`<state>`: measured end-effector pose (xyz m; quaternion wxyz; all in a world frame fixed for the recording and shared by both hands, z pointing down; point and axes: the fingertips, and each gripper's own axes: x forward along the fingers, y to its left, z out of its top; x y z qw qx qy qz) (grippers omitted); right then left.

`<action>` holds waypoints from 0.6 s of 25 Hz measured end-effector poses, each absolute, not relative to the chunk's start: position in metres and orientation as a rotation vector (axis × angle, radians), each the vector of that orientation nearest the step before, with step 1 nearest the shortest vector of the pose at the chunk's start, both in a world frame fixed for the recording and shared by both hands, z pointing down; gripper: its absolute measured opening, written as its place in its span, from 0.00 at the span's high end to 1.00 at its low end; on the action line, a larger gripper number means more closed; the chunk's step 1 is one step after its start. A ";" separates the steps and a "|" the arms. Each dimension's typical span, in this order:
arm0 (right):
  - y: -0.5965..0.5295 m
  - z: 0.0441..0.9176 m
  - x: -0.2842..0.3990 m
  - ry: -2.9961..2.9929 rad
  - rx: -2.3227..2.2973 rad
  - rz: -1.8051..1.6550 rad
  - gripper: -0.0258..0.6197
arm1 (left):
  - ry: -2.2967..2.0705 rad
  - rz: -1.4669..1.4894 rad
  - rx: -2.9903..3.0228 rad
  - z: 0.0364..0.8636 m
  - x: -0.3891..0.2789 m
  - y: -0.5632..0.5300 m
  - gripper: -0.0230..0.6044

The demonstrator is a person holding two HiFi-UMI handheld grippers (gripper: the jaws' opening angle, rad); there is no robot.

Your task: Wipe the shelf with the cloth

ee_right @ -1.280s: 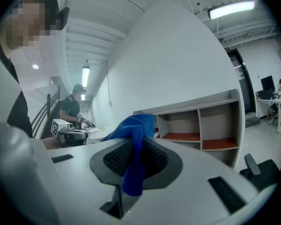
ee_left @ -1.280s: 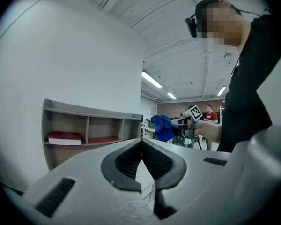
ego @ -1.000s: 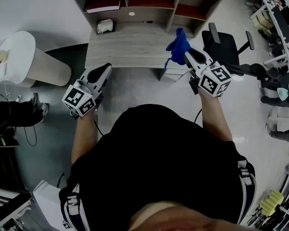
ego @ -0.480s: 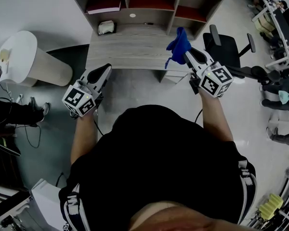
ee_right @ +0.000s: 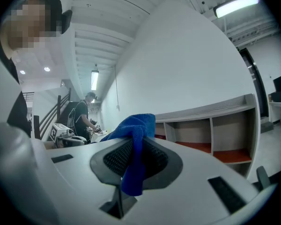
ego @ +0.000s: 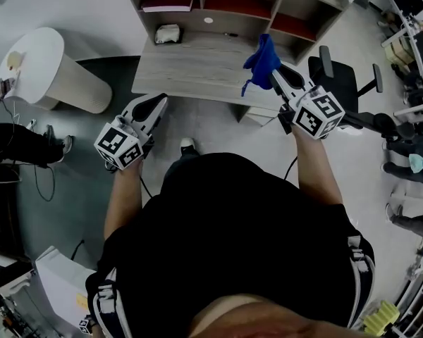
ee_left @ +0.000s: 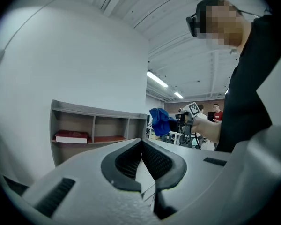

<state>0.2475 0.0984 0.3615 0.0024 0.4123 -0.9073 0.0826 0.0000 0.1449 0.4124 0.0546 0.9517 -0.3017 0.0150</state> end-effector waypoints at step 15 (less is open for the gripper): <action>0.056 0.351 0.190 -2.850 1.182 0.190 0.88 | -0.947 -0.008 2.846 0.430 -0.032 0.100 0.94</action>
